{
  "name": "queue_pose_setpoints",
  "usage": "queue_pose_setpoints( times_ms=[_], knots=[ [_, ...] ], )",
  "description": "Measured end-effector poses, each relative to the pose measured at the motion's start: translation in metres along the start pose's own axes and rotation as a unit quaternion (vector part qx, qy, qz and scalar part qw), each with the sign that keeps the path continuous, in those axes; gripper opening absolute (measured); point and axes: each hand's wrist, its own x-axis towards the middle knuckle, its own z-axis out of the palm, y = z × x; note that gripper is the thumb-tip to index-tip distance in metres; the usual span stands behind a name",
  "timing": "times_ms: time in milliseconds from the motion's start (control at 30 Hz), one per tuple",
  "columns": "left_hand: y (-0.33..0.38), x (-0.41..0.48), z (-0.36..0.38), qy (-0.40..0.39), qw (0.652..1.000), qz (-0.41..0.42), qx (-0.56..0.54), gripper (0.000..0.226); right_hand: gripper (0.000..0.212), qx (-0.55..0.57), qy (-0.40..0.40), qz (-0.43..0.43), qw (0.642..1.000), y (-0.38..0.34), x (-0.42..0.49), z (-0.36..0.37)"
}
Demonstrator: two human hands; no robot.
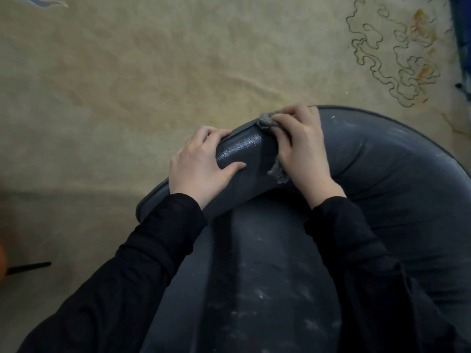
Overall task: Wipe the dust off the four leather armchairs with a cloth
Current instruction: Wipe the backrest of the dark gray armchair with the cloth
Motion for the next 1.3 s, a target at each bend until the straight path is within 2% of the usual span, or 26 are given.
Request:
queue_pose_setpoints(
  times_ms=[133, 300, 467, 667, 733, 867, 933, 1100, 1300],
  knots=[
    [0.0, 0.0, 0.0, -0.001, 1.0, 0.0, 0.001, 0.057, 0.012, 0.002, 0.007, 0.006, 1.0, 0.005, -0.003, -0.001],
    [0.0, -0.001, 0.0, 0.001, 1.0, 0.007, 0.005, 0.058, 0.012, 0.029, 0.113, 0.108, 0.987, -0.002, -0.017, 0.006],
    [0.0, -0.002, 0.0, 0.004, 1.0, 0.015, 0.0, 0.058, 0.013, 0.079, 0.13, 0.088, 0.984, -0.031, -0.047, 0.022],
    [-0.001, -0.002, 0.001, 0.008, 1.0, 0.015, 0.0, 0.058, 0.016, 0.066, 0.203, 0.181, 0.96, -0.015, -0.061, 0.017],
    [-0.001, -0.002, 0.002, 0.007, 1.0, 0.018, -0.003, 0.058, 0.016, 0.072, 0.211, 0.161, 0.962, -0.025, -0.066, 0.02],
    [-0.002, -0.001, 0.002, 0.01, 0.999, 0.025, -0.021, 0.056, 0.016, 0.091, 0.159, 0.1, 0.978, -0.044, -0.08, 0.033],
    [-0.001, -0.002, 0.002, 0.012, 1.0, 0.023, -0.015, 0.056, 0.016, 0.084, 0.157, 0.106, 0.978, -0.037, -0.081, 0.035],
    [0.0, -0.004, 0.0, 0.007, 1.0, 0.023, -0.007, 0.056, 0.015, 0.068, 0.219, 0.175, 0.957, -0.016, -0.073, 0.024],
    [0.005, -0.001, -0.003, 0.006, 0.999, 0.021, -0.028, 0.053, 0.015, 0.084, 0.145, 0.073, 0.983, -0.021, -0.063, 0.024]
  ],
)
